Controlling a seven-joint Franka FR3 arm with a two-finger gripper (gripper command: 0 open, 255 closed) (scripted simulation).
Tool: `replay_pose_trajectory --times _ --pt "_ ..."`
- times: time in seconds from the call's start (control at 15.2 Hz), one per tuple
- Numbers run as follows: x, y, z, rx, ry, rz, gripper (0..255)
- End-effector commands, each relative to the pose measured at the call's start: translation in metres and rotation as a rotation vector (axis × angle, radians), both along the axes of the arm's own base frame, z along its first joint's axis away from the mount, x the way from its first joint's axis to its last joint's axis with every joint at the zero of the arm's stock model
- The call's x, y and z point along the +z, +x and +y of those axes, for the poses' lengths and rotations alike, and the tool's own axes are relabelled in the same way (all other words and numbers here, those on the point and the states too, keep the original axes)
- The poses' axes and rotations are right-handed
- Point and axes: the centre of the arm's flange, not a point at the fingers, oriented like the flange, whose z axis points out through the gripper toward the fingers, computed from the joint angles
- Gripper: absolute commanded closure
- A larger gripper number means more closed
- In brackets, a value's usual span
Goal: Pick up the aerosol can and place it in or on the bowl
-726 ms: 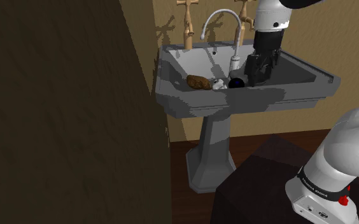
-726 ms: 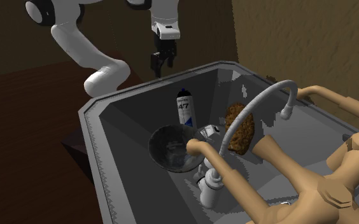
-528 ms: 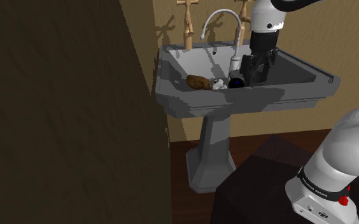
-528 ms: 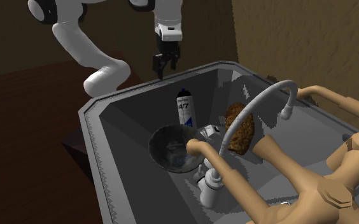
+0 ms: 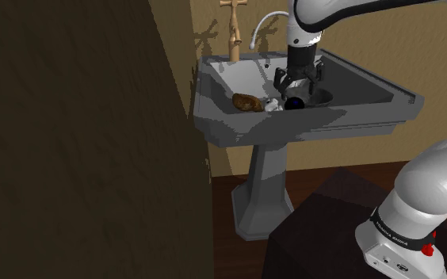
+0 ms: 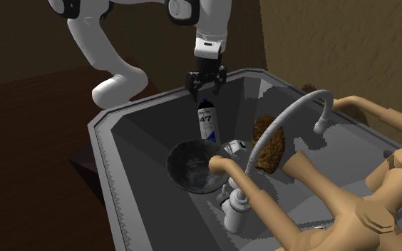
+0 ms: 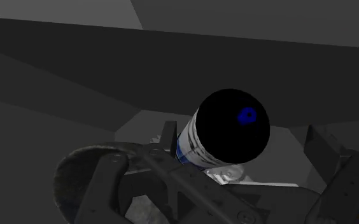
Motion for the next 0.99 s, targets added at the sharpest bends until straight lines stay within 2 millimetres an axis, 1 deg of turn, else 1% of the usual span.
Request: replay_pose_trajectory --times 0.0,0.4,0.86,0.92 --pt "-0.009 0.003 -0.001 -0.026 -0.007 -0.004 0" --pt "-0.038 0.002 -0.004 -0.026 -0.007 -0.004 0" --pt "-0.038 0.002 -0.004 -0.026 -0.007 -0.004 0" --pt "-0.038 0.002 -0.004 -0.026 -0.007 -0.004 255"
